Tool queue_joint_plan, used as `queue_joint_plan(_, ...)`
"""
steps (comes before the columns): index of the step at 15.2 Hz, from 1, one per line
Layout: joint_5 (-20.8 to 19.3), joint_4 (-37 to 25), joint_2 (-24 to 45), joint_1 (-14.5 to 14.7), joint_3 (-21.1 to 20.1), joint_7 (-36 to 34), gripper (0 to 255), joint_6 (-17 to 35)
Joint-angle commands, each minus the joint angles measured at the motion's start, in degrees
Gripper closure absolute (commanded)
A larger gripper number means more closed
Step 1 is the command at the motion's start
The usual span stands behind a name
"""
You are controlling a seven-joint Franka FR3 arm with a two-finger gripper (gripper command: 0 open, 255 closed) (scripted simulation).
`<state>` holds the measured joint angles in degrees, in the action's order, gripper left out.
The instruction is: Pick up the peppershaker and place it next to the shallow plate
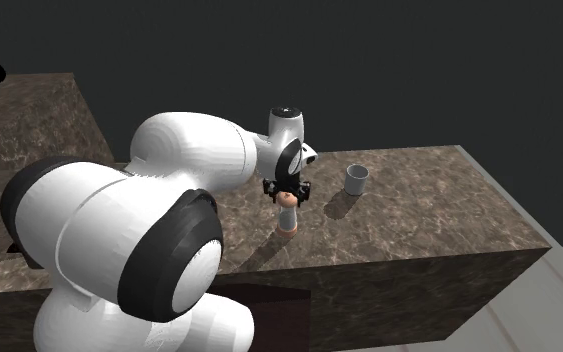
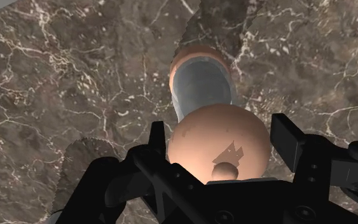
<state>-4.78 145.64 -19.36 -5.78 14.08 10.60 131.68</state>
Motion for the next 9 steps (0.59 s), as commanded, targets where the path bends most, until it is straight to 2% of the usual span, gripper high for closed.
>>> queue_joint_plan(1, 0.00, 0.01, 0.03, 0.00, 0.02, 0.02, 255, 0.02)
queue_joint_plan(9, -0.20, -3.85, -3.05, -0.11, -0.64, -0.37, 255, -6.90)
